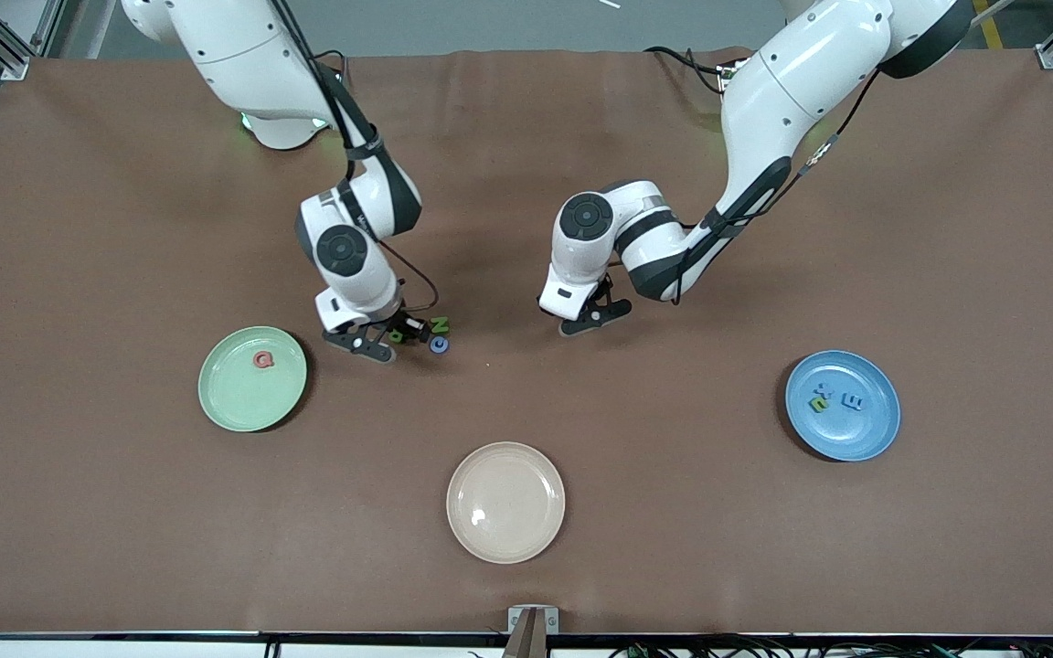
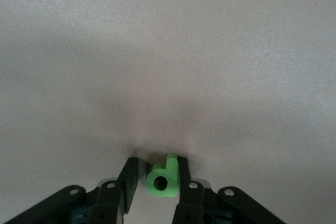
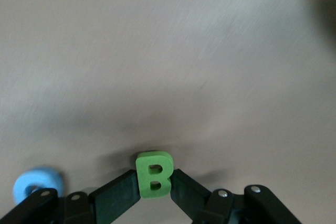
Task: Sort upper and lower case letters into plates
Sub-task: 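Place the d in the blue plate while the right gripper places the B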
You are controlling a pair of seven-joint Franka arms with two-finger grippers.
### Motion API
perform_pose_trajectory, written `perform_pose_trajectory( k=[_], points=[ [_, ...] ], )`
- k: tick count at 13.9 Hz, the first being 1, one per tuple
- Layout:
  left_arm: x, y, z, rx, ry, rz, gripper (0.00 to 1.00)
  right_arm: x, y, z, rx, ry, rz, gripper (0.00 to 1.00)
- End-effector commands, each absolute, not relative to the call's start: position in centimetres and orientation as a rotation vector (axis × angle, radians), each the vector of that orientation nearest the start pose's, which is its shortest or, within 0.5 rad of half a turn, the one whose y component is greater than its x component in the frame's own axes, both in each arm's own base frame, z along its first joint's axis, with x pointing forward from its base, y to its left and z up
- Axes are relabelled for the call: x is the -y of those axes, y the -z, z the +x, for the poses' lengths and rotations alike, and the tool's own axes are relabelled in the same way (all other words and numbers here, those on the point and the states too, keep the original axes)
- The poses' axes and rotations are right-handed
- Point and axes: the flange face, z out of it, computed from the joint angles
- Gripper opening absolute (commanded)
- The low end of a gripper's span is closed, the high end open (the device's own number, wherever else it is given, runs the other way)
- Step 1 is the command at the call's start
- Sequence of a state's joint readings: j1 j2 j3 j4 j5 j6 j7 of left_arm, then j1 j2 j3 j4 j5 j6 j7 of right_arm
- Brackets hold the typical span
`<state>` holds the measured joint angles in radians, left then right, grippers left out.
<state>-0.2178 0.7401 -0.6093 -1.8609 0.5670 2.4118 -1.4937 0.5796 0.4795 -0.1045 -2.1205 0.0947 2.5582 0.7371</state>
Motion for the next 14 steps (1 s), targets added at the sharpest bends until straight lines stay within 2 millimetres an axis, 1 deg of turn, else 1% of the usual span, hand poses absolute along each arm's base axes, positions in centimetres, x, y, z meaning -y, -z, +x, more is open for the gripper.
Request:
perform_pose_trajectory(
  k=[1, 2, 3, 4, 5, 6, 7, 8, 9, 10, 11, 12, 13, 14],
  points=[
    [44.7, -17.7, 44.8, 0.562, -0.016, -3.111, 0.05, -21.3, -21.5, 53.6, -0.435, -0.115, -3.126, 0.0],
    [44.1, -18.7, 45.7, 0.62, 0.006, -3.098, 0.02, -19.8, -22.5, 54.6, -0.392, -0.131, -3.13, 0.0],
    [42.7, -20.4, 47.2, 0.704, 0.049, -3.075, 0.01, -18.0, -23.3, 55.7, -0.358, -0.135, -3.129, 0.0],
    [41.6, -22.4, 48.6, 0.738, 0.098, -3.059, 0.01, -16.0, -23.6, 56.6, -0.308, -0.143, -3.129, 0.0],
    [39.6, -24.1, 50.5, 0.79, 0.137, -3.037, 0.01, -13.8, -23.6, 57.3, -0.274, -0.139, -3.127, 0.0],
    [37.5, -25.2, 52.2, 0.838, 0.162, -3.027, 0.01, -11.5, -23.4, 57.8, -0.247, -0.136, -3.126, 0.0],
    [35.6, -26.3, 53.7, 0.854, 0.193, -3.023, 0.01, -9.9, -23.2, 58.1, -0.237, -0.131, -3.123, 0.0],
    [33.4, -27.1, 55.2, 0.86, 0.212, -3.02, 0.01, -9.2, -22.9, 58.3, -0.242, -0.118, -3.121, 0.0],
    [31.1, -27.6, 56.6, 0.861, 0.224, -3.013, 0.01, -8.7, -22.0, 58.3, -0.24, -0.124, -3.124, 0.0],
    [28.6, -28.3, 58.1, 0.852, 0.242, -3.01, 0.01, -7.6, -21.6, 58.5, -0.234, -0.126, -3.124, 0.0],
    [26.5, -28.8, 59.1, 0.837, 0.252, -3.005, 0.01, -6.9, -21.3, 58.6, -0.234, -0.128, -3.123, 0.0],
    [23.5, -29.1, 60.4, 0.816, 0.245, -2.985, 0.01, -6.6, -20.9, 58.5, -0.234, -0.135, -3.123, 0.0],
    [21.0, -29.1, 61.3, 0.77, 0.221, -2.97, 0.01, -6.7, -20.5, 58.4, -0.233, -0.145, -3.124, 0.01],
    [18.0, -29.1, 62.2, 0.739, 0.209, -2.966, 0.01, -6.8, -20.3, 58.4, -0.231, -0.15, -3.124, 0.02]
  ],
)
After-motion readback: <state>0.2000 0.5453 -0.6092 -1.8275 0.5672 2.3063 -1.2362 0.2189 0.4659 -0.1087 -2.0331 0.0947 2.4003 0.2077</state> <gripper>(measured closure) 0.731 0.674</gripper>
